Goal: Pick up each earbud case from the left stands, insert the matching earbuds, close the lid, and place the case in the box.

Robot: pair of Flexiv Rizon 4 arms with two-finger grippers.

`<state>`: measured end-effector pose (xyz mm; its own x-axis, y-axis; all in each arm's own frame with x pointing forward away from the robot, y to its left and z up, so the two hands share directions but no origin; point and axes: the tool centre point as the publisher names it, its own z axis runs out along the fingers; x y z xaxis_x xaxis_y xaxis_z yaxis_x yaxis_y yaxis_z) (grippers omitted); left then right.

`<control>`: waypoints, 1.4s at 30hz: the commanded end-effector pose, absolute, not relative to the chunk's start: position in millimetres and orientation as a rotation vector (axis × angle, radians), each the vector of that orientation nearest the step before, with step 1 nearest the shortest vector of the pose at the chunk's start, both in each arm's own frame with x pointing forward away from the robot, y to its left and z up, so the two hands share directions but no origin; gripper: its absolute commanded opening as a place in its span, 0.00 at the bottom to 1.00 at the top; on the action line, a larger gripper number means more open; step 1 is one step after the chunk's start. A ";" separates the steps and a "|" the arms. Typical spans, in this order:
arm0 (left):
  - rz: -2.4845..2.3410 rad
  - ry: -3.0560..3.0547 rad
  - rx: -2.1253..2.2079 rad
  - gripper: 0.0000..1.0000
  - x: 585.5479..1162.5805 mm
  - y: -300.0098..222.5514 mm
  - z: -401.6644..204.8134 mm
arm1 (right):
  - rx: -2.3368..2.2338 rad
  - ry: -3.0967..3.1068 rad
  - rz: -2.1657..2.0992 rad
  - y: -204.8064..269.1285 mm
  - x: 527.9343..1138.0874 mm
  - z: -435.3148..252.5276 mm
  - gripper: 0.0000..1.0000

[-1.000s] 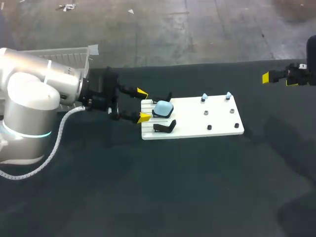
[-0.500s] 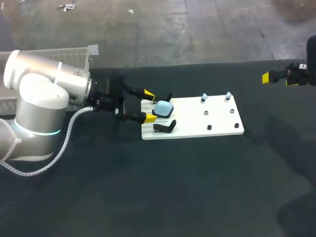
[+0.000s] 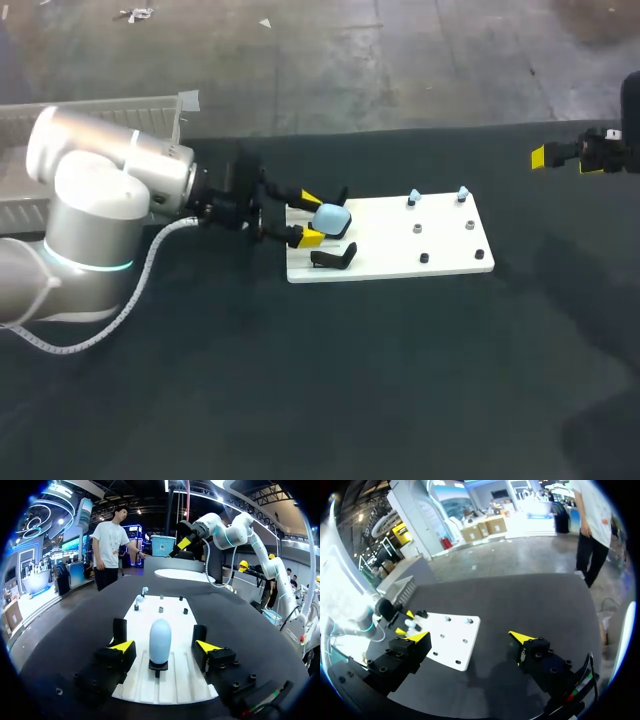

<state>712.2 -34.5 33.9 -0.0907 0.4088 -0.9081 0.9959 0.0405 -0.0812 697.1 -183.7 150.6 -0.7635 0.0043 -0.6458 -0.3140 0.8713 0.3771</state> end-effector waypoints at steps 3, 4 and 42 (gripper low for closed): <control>-1.038 1.606 1.448 0.65 716.0 -39.5 29.0 | -0.225 2.371 0.627 -184.2 697.7 149.9 1.00; -1.040 1.605 1.448 0.65 716.1 -39.9 28.9 | -0.225 2.371 0.627 -184.2 697.7 149.9 1.00; -1.036 1.578 1.444 0.44 714.9 -50.6 25.4 | -0.225 2.371 0.627 -184.2 697.7 149.9 1.00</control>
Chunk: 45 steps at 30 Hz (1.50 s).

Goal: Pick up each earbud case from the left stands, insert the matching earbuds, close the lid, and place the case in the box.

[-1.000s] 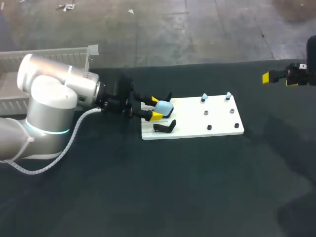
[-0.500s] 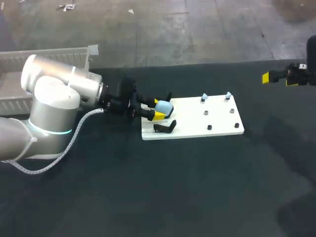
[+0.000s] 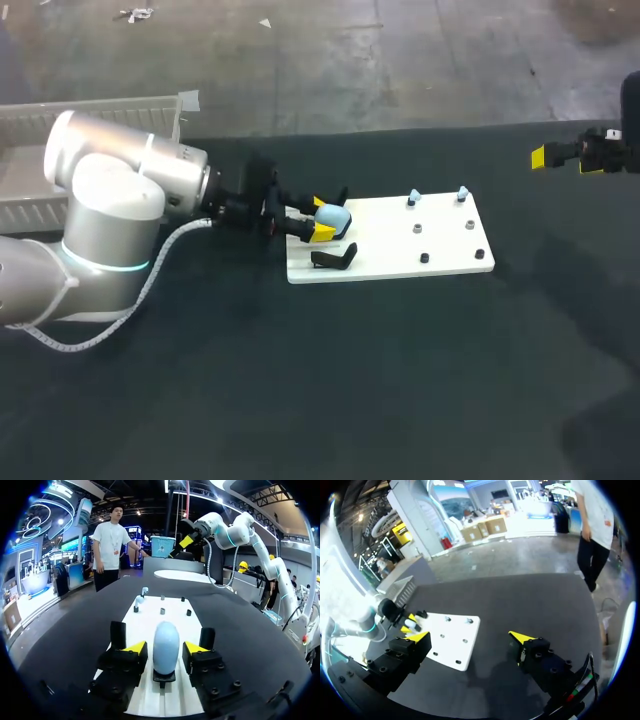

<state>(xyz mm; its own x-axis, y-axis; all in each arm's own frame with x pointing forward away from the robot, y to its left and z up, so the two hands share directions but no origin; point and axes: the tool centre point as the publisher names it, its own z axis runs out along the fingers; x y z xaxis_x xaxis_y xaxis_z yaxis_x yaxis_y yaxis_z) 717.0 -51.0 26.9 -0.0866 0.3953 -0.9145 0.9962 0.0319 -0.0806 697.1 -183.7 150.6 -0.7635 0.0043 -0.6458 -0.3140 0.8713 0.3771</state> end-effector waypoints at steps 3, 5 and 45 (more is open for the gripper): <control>-1.034 1.580 1.442 0.44 715.7 -51.3 23.9 | -0.225 2.371 0.627 -184.2 697.7 149.9 1.00; -1.035 1.581 1.440 0.44 716.7 -51.6 22.2 | -0.225 2.371 0.627 -184.2 697.7 149.9 1.00; -1.040 1.549 1.447 0.00 718.0 -51.1 22.4 | -0.225 2.371 0.627 -184.2 697.7 149.9 1.00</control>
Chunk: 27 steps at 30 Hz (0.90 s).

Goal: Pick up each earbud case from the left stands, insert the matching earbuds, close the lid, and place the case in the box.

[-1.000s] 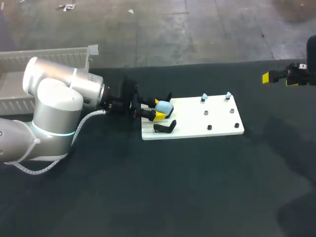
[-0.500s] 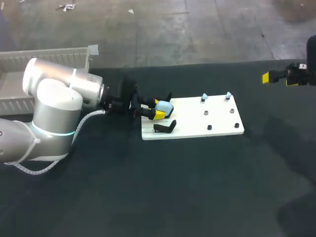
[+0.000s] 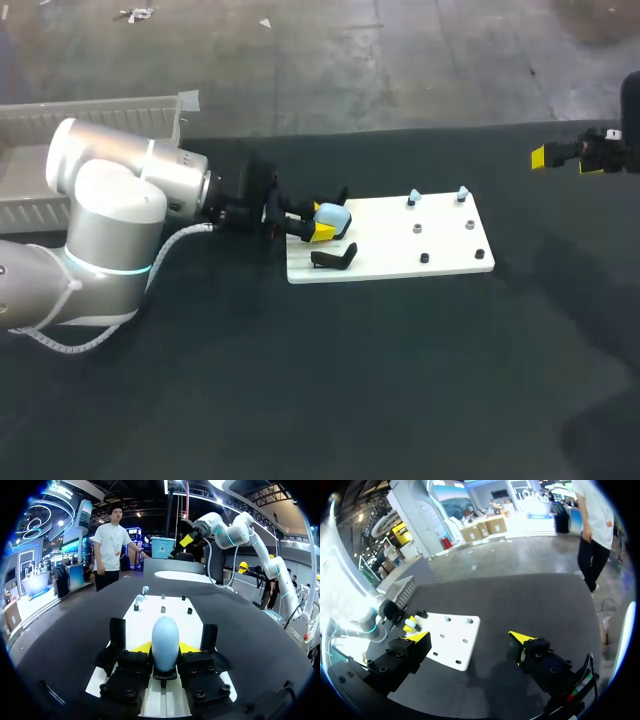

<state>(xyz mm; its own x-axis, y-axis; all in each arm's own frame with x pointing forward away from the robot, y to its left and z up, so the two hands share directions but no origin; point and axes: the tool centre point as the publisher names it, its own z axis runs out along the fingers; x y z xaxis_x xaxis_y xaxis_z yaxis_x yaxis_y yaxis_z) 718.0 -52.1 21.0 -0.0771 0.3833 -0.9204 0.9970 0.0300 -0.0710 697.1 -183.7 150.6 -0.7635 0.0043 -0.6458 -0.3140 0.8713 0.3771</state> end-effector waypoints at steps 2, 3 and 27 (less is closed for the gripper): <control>-1.040 1.539 1.444 0.00 717.8 -50.3 25.0 | -0.225 2.371 0.627 -184.2 697.7 149.9 1.00; -1.042 1.536 1.442 0.00 717.8 -49.8 26.7 | -0.225 2.371 0.627 -184.2 697.7 149.9 1.00; -1.010 1.474 1.343 0.00 717.9 -74.2 105.0 | -0.327 2.384 0.668 -140.3 702.6 143.9 1.00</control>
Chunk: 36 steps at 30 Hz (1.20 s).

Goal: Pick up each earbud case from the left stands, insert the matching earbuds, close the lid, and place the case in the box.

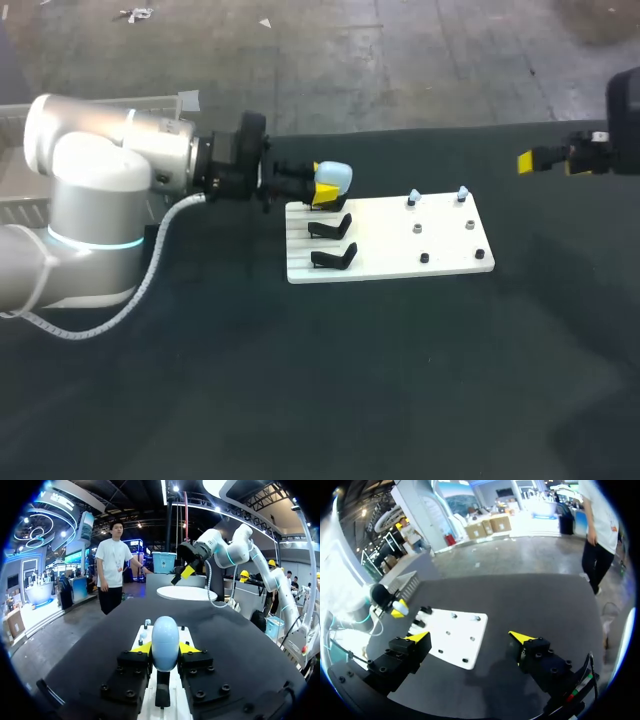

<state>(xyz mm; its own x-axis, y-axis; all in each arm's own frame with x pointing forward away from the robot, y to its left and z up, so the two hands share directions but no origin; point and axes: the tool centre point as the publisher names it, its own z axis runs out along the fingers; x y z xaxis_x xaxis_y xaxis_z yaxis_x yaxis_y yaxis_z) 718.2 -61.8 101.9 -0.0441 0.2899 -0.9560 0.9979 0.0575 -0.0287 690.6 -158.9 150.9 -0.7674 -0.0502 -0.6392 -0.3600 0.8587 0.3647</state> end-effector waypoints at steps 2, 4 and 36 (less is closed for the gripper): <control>-1.011 1.465 1.334 0.00 720.5 -80.8 107.6 | -0.353 2.384 0.679 -128.3 702.5 142.1 1.00; -1.021 1.459 1.334 0.00 723.1 -89.0 110.0 | -0.379 2.386 0.686 -116.8 702.3 141.0 1.00; -1.075 1.364 1.424 0.00 708.3 -154.4 116.3 | -0.599 2.394 0.820 -31.4 715.4 132.5 1.00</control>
<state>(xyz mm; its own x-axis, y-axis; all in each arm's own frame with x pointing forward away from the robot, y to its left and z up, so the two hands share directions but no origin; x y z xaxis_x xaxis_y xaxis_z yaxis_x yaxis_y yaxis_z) 712.6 -154.5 117.1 0.0266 0.2521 -0.9673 0.9994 -0.0261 0.0207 709.4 -31.1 133.3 -0.7568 -0.2272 -0.6129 -0.5323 0.7584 0.3761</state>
